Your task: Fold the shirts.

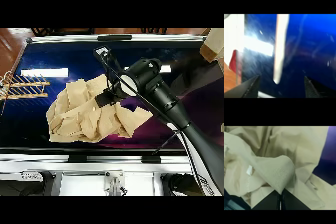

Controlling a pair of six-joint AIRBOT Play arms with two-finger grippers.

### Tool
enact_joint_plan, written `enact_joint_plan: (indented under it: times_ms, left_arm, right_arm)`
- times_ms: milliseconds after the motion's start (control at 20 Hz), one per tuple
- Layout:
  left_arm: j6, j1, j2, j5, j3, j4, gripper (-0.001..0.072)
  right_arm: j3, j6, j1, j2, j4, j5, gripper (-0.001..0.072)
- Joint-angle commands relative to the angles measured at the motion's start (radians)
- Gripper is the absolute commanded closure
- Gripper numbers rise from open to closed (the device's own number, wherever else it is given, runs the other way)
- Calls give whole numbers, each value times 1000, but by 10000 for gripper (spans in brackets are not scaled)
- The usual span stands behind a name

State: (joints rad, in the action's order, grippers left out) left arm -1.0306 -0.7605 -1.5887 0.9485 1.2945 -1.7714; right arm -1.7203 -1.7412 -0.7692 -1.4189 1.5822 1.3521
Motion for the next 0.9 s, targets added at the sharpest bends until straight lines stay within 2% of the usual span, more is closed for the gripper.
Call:
enact_joint_plan:
  times_ms: [0,150,350,400,450,550,600,700,850]
  left_arm:
    - [9,-22,-37,-75,2,-1,108]
    - [8,-45,-72,-31,2,-1,111]
    - [9,-49,-86,-32,2,19,386]
    - [9,-51,-87,-32,2,44,402]
    - [9,-51,-90,-31,2,56,479]
    - [9,-50,-98,-27,1,65,510]
    - [9,-49,-103,-23,2,68,586]
    - [9,-49,-107,-24,2,71,661]
    - [4,-41,-96,-2,26,71,663]
  right_arm:
    - [0,-5,0,-18,-84,-12,637]
    - [0,-5,0,-18,-83,-25,638]
    - [0,-5,0,-18,-83,-27,637]
    - [0,-5,0,-18,-83,-27,638]
    - [0,-5,0,-18,-84,-27,638]
    - [0,-5,0,-18,-85,-26,637]
    - [0,-5,0,-18,-85,-26,637]
    - [0,-4,0,-18,-82,-27,637]
    - [0,-2,0,-18,-81,-26,638]
